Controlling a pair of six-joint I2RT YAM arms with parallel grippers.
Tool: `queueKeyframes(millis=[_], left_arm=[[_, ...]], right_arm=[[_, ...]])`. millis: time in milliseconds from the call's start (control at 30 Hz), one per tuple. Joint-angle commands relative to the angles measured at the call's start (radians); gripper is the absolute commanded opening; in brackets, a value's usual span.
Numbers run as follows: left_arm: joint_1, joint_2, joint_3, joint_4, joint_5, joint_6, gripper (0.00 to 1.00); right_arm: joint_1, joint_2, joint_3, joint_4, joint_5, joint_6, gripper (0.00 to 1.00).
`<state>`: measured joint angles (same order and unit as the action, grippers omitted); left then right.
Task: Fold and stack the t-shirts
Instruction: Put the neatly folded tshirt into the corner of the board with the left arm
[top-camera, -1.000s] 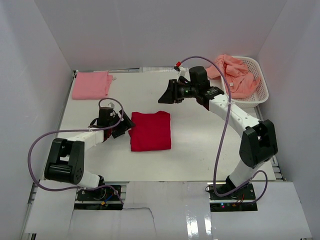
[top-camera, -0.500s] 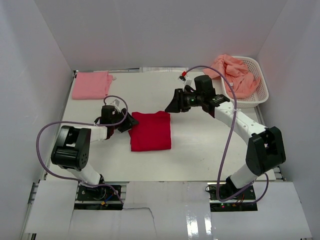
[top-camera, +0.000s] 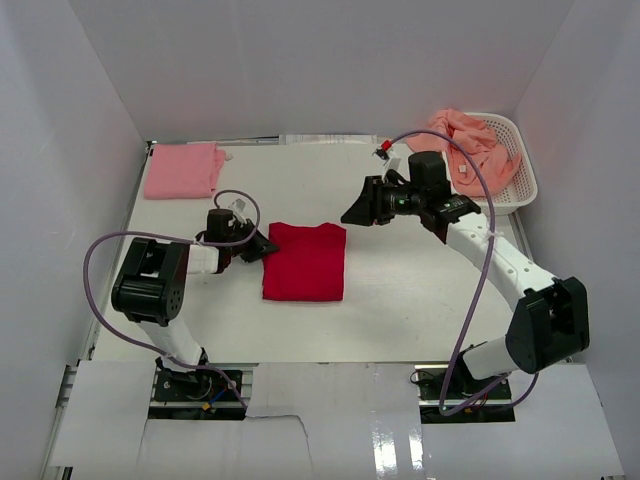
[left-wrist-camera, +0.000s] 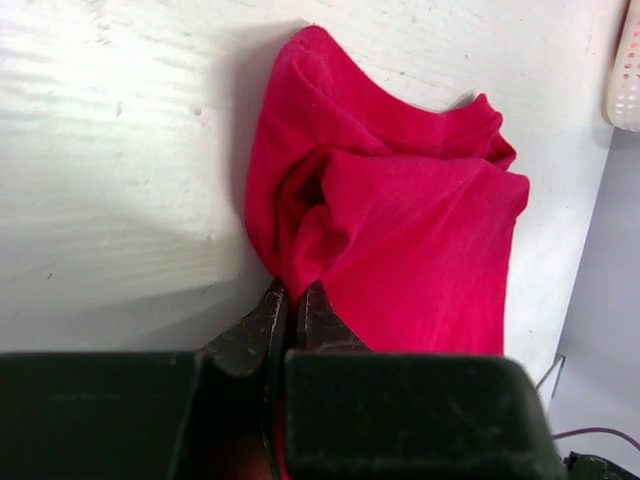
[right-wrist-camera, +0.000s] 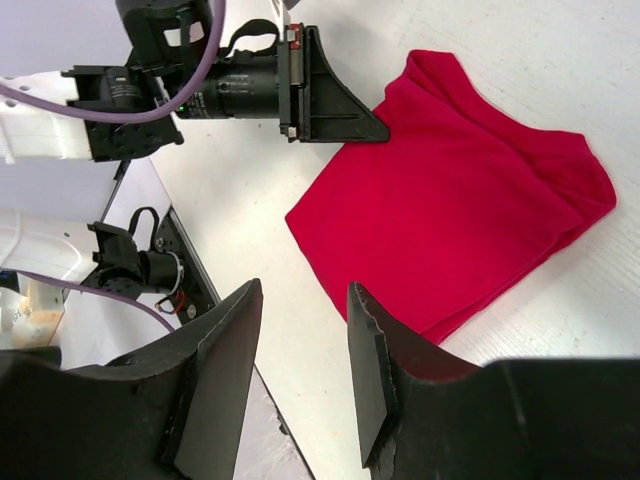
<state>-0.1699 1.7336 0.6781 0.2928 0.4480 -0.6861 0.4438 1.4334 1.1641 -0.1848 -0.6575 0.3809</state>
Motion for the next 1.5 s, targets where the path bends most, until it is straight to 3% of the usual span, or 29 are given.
queueKeyframes(millis=[0, 167, 300, 467, 833, 1300, 1467], left_arm=[[-0.006, 0.087, -0.012, -0.133, -0.046, 0.02, 0.0], [-0.006, 0.048, 0.037, -0.158, -0.052, 0.0, 0.0], [-0.005, 0.012, 0.229, -0.375, -0.167, 0.04, 0.0], [0.009, 0.047, 0.417, -0.471, -0.262, 0.079, 0.0], [0.076, 0.285, 0.92, -0.665, -0.206, 0.126, 0.0], [0.239, 0.527, 1.403, -0.8, -0.101, 0.161, 0.0], [0.27, 0.554, 1.508, -0.842, -0.068, 0.154, 0.0]], right_arm=[[-0.007, -0.054, -0.009, 0.001, -0.034, -0.008, 0.46], [-0.008, -0.122, -0.038, -0.033, -0.016, -0.014, 0.46], [-0.008, -0.149, -0.069, -0.048, -0.011, -0.027, 0.46], [-0.01, -0.174, -0.107, -0.045, -0.03, -0.028, 0.45], [-0.01, -0.244, -0.155, -0.068, -0.05, -0.027, 0.45], [-0.011, -0.317, -0.191, -0.122, -0.031, -0.023, 0.45], [-0.011, -0.329, -0.219, -0.127, -0.024, -0.02, 0.45]])
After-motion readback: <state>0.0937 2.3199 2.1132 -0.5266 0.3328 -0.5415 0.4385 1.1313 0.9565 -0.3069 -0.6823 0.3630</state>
